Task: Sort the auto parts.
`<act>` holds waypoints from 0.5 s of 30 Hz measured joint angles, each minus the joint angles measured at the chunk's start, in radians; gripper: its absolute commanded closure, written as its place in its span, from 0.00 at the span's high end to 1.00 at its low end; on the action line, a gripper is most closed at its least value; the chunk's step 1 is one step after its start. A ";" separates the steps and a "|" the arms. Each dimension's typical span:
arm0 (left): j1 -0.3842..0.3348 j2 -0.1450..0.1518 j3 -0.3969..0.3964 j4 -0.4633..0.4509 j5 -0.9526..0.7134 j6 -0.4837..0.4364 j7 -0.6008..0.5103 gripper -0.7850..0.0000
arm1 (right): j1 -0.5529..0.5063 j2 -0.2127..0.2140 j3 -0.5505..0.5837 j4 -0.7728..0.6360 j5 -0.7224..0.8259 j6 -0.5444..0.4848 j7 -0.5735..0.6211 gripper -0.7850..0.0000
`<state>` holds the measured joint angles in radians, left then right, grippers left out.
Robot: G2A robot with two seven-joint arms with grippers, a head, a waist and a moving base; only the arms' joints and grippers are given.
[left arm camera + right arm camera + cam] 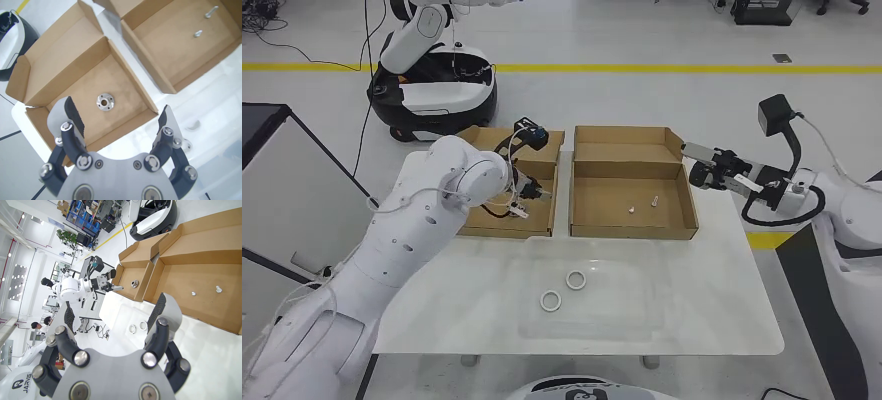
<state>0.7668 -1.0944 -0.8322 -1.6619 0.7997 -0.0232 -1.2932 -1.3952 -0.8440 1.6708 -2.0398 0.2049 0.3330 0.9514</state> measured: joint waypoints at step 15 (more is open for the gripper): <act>0.040 0.008 -0.023 -0.133 -0.004 0.033 -0.029 1.00 | 0.000 0.000 0.000 0.000 0.000 0.000 0.000 1.00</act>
<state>0.8073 -1.0862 -0.8555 -1.7948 0.7956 0.0098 -1.3220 -1.3952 -0.8440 1.6708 -2.0398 0.2049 0.3330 0.9514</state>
